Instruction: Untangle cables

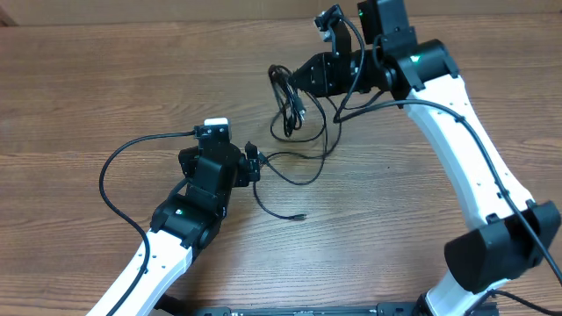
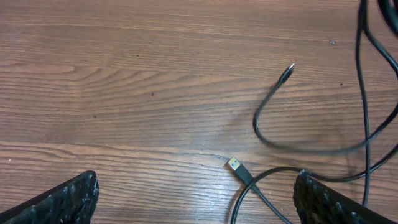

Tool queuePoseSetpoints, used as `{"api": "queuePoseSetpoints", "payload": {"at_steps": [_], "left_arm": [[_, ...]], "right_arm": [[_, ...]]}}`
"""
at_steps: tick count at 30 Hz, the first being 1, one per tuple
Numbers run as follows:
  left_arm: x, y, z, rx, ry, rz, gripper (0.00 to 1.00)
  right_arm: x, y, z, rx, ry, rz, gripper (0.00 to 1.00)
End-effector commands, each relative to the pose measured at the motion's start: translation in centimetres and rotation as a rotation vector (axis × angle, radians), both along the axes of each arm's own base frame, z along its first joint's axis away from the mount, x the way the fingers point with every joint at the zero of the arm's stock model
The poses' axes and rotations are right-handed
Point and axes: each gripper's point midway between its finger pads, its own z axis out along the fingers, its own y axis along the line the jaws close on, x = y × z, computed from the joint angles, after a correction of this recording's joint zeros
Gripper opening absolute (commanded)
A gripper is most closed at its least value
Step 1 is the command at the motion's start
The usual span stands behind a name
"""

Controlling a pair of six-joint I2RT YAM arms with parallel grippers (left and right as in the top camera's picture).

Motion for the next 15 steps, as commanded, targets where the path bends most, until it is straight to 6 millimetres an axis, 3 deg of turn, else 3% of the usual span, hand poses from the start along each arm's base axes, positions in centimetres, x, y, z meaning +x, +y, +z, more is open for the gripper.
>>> {"api": "queuePoseSetpoints", "payload": {"at_steps": [1,15], "left_arm": [[0.24,0.35,0.23,0.023,-0.008,0.009,1.0],[0.29,0.31,0.29,0.02,-0.011,0.009,1.0]], "right_arm": [[0.08,-0.22,0.78,0.021,-0.024,0.022,0.04],[0.7,-0.75,0.25,-0.018,-0.035,-0.013,0.04]]}}
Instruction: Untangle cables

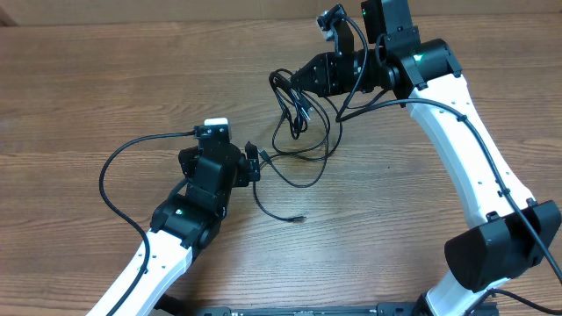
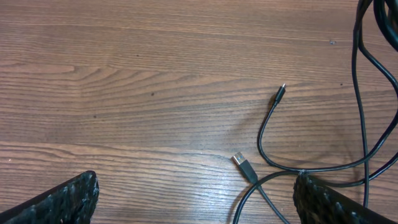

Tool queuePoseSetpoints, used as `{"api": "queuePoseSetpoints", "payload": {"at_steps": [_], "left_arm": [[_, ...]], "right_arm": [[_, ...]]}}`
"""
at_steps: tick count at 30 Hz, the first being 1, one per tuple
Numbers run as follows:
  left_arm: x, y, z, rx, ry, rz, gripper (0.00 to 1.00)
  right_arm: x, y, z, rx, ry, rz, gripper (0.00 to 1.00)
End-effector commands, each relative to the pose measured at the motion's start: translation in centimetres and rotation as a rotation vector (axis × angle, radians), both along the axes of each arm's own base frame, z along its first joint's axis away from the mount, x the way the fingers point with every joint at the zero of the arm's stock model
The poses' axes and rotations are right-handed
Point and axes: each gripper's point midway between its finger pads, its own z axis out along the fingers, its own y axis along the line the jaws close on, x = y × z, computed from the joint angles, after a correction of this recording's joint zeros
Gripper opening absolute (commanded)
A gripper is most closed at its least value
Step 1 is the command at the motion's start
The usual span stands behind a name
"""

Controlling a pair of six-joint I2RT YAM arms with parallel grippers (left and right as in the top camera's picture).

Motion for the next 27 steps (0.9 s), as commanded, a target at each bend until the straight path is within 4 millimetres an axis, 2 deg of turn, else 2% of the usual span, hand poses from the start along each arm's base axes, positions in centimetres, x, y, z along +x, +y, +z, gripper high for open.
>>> {"api": "queuePoseSetpoints", "payload": {"at_steps": [1,5,7,12,17,22,27], "left_arm": [[0.3,0.3,0.3,0.02,-0.011,0.009,1.0],[0.3,0.3,0.3,0.014,-0.011,0.009,1.0],[0.8,-0.2,1.0,-0.042,-0.047,0.027,1.0],[1.2,-4.8,2.8,-0.422,-0.045,-0.028,1.0],[0.8,-8.6,5.2,-0.589,-0.059,-0.2,1.0],[1.4,-9.3,6.7,-0.624,-0.115,-0.238,1.0],[2.4,-9.8,7.4,-0.722,-0.136,-0.204,1.0]], "right_arm": [[0.3,-0.3,0.6,-0.007,-0.03,-0.007,0.04],[0.4,-0.3,0.6,-0.007,-0.031,-0.007,0.04],[0.4,-0.3,0.6,-0.007,-0.032,-0.007,0.04],[0.8,-0.7,0.2,-0.038,-0.035,-0.039,0.04],[1.0,-0.7,0.0,-0.034,-0.014,-0.064,0.04],[0.9,-0.3,0.0,-0.028,0.0,-0.067,0.04],[0.6,0.8,0.3,-0.022,-0.021,-0.043,0.04]]}}
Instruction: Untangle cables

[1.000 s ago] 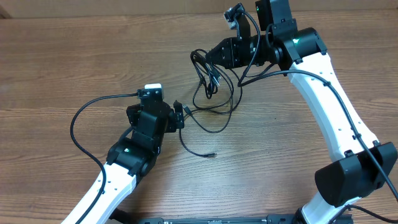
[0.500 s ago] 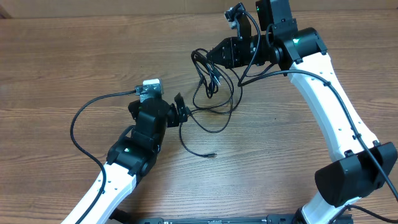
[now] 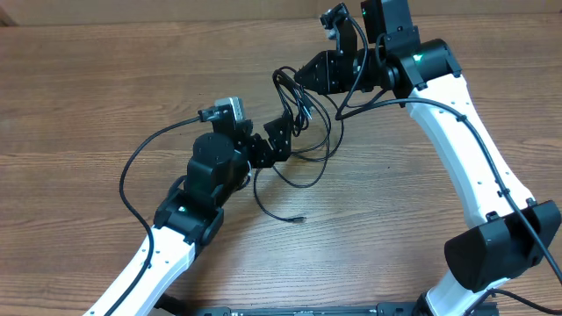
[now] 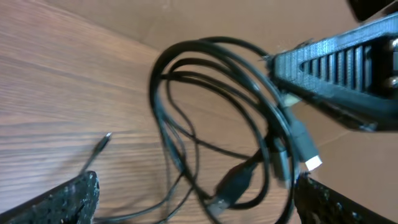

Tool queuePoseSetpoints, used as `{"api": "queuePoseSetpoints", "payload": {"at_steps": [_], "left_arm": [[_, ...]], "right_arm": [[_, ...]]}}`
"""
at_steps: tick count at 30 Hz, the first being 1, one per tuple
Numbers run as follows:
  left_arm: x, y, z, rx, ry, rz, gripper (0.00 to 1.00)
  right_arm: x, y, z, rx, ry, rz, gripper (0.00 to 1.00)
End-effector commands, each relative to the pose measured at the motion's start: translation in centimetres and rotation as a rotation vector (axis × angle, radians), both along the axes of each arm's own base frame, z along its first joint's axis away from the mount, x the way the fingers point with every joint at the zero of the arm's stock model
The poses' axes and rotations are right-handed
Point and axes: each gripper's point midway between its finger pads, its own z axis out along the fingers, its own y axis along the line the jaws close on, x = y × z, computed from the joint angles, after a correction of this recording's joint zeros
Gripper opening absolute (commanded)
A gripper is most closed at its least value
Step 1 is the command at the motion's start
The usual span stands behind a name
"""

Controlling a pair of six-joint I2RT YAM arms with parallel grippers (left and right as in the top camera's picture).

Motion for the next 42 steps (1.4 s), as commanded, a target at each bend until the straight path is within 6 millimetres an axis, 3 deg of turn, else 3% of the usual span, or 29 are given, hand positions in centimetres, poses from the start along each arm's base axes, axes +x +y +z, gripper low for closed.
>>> {"api": "queuePoseSetpoints", "payload": {"at_steps": [1,5,9,14,19,22,33,42], "left_arm": [[0.5,-0.8,-0.1,-0.101,0.047,0.002,1.0],[1.1,-2.1,-0.6,-0.189,0.085,-0.025,1.0],[0.7,-4.5,0.5,-0.252,0.049,-0.167,0.99],[0.7,-4.7,1.0,-0.262,0.029,-0.18,1.0],[1.3,-3.5,-0.9,-0.22,0.081,-0.093,1.0],[1.9,-1.9,-2.9,-0.166,0.135,0.011,1.0],[2.4,2.6,-6.5,-0.021,0.214,0.256,1.0],[2.0,2.6,-7.2,0.022,0.229,0.235,1.0]], "right_arm": [[-0.2,1.2,0.7,0.008,-0.028,0.017,0.04],[0.1,1.5,0.1,-0.047,-0.052,-0.01,0.04],[0.3,1.4,-0.2,-0.08,-0.065,-0.03,0.04],[0.3,1.4,-0.2,-0.081,-0.065,-0.031,0.04],[0.3,1.4,-0.2,-0.08,-0.064,-0.031,0.04],[0.1,1.6,-0.1,-0.071,-0.061,-0.021,0.04],[0.1,1.7,-0.1,-0.068,-0.059,-0.017,0.04],[0.5,1.2,-0.4,-0.098,-0.067,-0.045,0.04]]}}
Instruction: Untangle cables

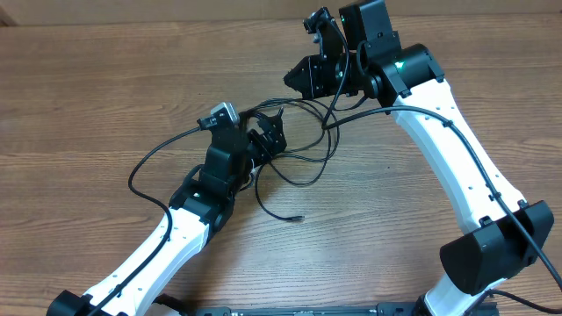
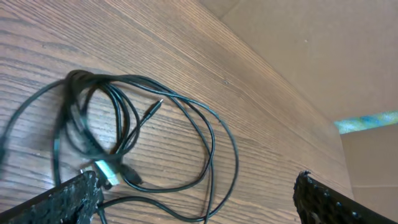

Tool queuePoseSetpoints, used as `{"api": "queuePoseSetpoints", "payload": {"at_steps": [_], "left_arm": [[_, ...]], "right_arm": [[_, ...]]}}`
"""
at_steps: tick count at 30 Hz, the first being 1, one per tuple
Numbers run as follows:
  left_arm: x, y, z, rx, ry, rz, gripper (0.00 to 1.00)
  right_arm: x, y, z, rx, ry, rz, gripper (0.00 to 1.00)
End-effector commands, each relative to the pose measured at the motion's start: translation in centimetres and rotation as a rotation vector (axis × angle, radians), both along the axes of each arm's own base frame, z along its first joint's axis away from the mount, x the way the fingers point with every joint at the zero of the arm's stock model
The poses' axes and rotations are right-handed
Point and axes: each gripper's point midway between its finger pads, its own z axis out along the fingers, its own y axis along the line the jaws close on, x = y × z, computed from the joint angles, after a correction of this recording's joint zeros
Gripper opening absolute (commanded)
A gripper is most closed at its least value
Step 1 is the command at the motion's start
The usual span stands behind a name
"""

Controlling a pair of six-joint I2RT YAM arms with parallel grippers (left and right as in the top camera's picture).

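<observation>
A bundle of thin black cables (image 2: 93, 124) lies coiled on the wooden table (image 2: 186, 56). Wide loops spread to its right, and a small plug tip (image 2: 155, 109) points up inside them. A silver USB plug (image 2: 102, 169) lies close to my left finger (image 2: 71, 196). My left gripper (image 2: 196, 202) is open, with cable strands crossing between its fingers. Overhead, the left gripper (image 1: 266, 132) hangs over the cables (image 1: 299, 149). My right gripper (image 1: 303, 81) is just beyond them; its jaw state and any hold on a strand are unclear.
A brown cardboard wall (image 2: 298, 50) rises behind the table's far edge. One loose cable end (image 1: 301, 217) trails toward the front. The left arm's own black lead (image 1: 149, 162) arcs out to the left of that arm.
The bundle hung at my right gripper's finger, close in the left wrist view. Now it lies on the wood with that finger out of that view. My left gripper sits farther back, the right slightly farther left.
At first my left gripper was open low over bare wood near two loose plug ends, while the right held the coil up at the back. The left arm then stood at the coil. Now the coil lies flat beneath the open left gripper.
</observation>
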Motion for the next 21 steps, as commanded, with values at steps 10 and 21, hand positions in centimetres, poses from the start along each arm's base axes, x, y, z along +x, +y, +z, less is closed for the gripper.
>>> {"api": "queuePoseSetpoints", "payload": {"at_steps": [10,21], "left_arm": [[-1.5,6.8,-3.8,0.313,0.128,0.237,1.0],[-3.0,10.7,-5.3,0.376,0.222,0.391,0.99]], "right_arm": [[1.8,-2.1,-1.8,-0.134,-0.021,-0.114,0.24],[3.7,-1.5,-6.4,-0.171,0.034,-0.116,0.41]]}}
